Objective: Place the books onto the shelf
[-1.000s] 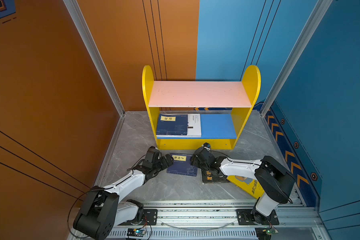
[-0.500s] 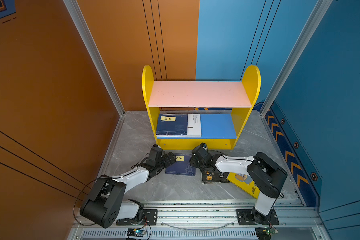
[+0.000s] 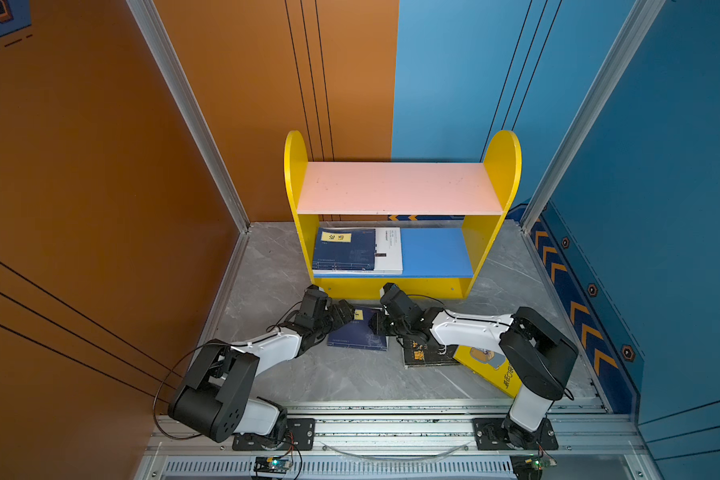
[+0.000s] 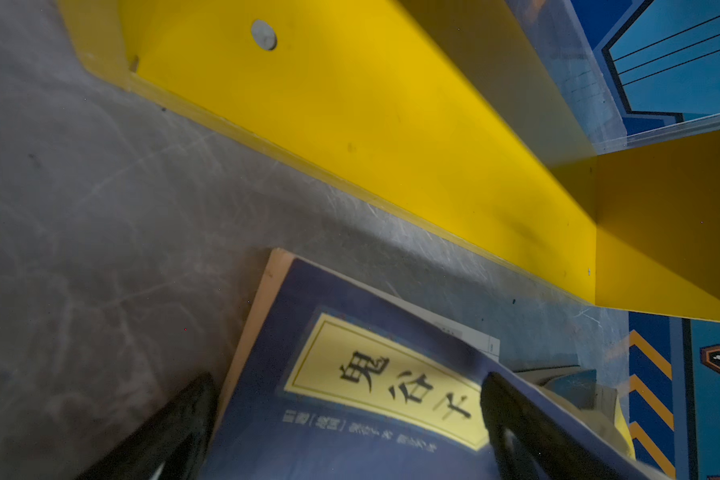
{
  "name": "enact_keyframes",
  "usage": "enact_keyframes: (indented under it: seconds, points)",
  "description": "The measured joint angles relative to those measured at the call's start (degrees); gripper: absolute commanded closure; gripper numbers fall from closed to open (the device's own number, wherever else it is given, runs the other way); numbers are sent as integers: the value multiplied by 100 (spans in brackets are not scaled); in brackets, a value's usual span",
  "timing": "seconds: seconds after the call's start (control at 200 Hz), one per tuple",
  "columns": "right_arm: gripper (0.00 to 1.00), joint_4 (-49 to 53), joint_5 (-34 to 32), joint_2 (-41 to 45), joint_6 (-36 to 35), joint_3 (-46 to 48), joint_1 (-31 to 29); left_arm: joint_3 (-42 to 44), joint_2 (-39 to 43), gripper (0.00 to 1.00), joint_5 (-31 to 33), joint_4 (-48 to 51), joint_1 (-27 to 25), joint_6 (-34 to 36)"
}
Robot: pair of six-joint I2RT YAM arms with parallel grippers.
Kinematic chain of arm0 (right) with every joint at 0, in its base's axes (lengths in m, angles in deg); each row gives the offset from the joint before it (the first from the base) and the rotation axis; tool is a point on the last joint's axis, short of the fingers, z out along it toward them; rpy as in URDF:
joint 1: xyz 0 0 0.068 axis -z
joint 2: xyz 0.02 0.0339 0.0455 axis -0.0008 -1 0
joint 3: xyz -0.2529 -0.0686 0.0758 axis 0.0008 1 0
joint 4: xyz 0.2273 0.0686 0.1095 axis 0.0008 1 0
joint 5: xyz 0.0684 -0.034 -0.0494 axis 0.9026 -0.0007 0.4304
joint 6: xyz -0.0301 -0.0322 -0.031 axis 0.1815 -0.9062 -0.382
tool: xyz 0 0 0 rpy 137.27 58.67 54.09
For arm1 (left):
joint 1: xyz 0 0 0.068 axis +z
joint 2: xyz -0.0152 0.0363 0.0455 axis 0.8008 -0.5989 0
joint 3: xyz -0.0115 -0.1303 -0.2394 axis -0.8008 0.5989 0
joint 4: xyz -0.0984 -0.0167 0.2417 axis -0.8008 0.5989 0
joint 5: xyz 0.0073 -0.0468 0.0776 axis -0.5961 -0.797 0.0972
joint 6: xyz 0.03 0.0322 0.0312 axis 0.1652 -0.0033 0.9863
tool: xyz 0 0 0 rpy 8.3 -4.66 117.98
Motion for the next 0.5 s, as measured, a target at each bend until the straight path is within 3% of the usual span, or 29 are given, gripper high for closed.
enact_keyframes:
  seconds: [0.085, 0.18, 0.245, 0.501]
  points:
    - [63, 2, 57, 0, -90, -24, -28, 0, -2, 0, -15, -2, 7, -2]
    - [81, 50, 55, 0, -184, -24, -22, 0, 0, 0, -52, -2, 33, -11]
    - [87, 133, 61, 9, -175, -33, 11, 0, 17, 0, -87, 13, 72, -22]
    - [93, 9, 468, 79, 315, -26, 387, -129, 621, 2, -221, 726, 203, 70]
